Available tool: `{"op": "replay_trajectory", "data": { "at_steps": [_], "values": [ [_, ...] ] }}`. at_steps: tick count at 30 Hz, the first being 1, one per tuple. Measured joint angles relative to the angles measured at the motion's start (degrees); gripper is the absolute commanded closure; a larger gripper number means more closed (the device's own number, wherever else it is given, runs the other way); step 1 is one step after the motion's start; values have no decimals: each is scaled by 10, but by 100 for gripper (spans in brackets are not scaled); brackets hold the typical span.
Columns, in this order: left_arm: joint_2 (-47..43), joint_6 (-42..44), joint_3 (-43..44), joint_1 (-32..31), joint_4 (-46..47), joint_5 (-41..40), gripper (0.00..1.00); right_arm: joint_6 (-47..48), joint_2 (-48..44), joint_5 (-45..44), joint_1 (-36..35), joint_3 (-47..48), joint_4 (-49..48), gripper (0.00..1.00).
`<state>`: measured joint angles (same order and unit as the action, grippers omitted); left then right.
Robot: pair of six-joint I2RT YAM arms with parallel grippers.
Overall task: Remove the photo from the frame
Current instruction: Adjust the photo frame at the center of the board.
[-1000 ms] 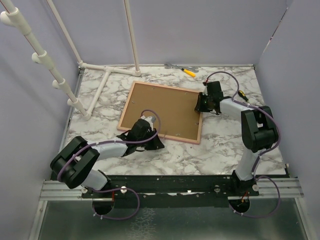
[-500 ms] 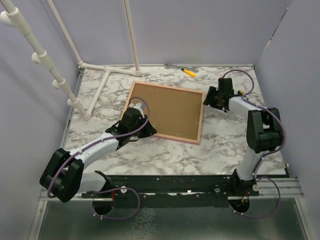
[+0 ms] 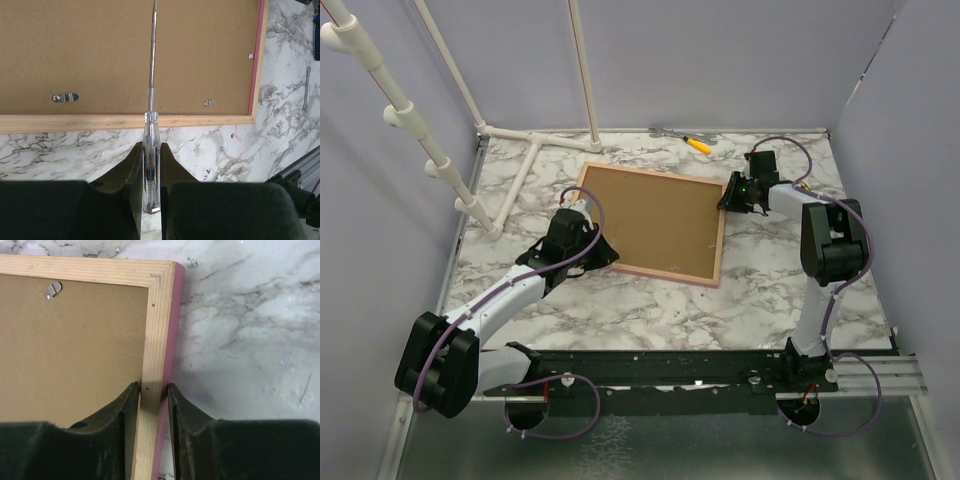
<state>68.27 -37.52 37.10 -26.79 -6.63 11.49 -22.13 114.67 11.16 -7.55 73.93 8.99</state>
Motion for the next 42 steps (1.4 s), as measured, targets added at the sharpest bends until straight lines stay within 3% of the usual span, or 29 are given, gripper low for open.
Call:
{"op": "replay_trajectory", "data": {
  "at_steps": [13, 21, 26, 32, 39, 42],
  "values": [
    [2, 4, 18, 6, -14, 19, 100, 127, 29, 37, -19, 51, 34, 74],
    [26, 5, 26, 6, -12, 53, 100, 153, 29, 43, -61, 53, 37, 73],
    [53, 6, 31, -13, -12, 73, 100, 147, 24, 43, -79, 48, 37, 52],
    [90, 14, 63, -57, -7, 83, 100, 116, -15, 42, -85, 13, 36, 44],
    [108, 21, 84, -81, 9, 92, 100, 67, -133, 37, -85, -67, 13, 37],
    [113, 22, 85, -91, 23, 98, 100, 28, -200, 55, -85, -115, -17, 27]
  ]
}}
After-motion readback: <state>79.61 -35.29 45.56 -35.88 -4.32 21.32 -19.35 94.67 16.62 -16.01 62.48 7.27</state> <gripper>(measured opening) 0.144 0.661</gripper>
